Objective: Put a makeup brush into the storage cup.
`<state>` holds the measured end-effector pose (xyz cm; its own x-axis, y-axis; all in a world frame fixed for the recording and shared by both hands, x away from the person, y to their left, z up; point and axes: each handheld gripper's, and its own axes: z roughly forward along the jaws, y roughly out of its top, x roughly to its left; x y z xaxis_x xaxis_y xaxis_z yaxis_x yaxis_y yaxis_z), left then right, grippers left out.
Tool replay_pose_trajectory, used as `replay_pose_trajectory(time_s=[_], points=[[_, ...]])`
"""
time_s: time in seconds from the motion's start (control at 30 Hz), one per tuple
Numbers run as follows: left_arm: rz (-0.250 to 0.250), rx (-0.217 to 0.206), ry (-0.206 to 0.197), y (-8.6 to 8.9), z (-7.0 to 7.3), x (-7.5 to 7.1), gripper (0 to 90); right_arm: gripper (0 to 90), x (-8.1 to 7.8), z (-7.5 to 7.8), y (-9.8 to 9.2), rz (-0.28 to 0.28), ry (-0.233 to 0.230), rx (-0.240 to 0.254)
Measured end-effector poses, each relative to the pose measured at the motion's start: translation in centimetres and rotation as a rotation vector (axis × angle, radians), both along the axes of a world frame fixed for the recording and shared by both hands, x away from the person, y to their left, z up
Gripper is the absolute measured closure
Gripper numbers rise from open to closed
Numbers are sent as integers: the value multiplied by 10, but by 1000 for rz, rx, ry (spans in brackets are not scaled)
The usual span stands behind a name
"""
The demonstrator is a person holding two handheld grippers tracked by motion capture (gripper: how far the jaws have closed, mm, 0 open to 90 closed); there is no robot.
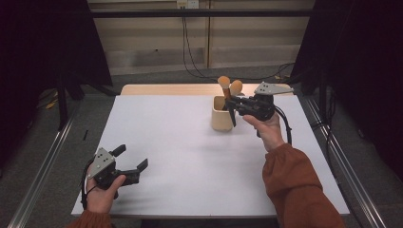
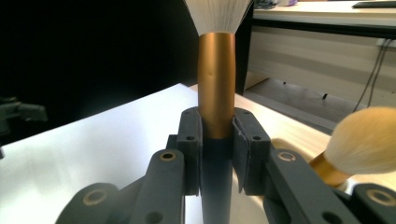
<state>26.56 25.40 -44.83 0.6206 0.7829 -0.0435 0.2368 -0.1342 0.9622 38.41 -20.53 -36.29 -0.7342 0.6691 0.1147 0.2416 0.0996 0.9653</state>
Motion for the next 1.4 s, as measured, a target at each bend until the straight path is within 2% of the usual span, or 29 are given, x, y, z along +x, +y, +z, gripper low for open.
replay_pose_trajectory(time_s=[0.23, 0.43, 0.9, 1.2, 1.4], points=[[-1, -1, 0, 0, 0, 0, 33, 749, 10, 12, 1, -29, -17, 3], [-7, 2, -1, -1, 0, 0, 33, 748, 18, 20, 2, -54, -14, 5], [-9, -1, 2, -1, 0, -1, 33, 749, 39, 27, 12, -92, -17, 5], [-6, 0, 0, 0, 0, 0, 33, 749, 53, 24, 16, -100, -27, 0], [-3, 1, 0, 0, 0, -1, 33, 748, 57, 12, 17, -99, -21, -21]])
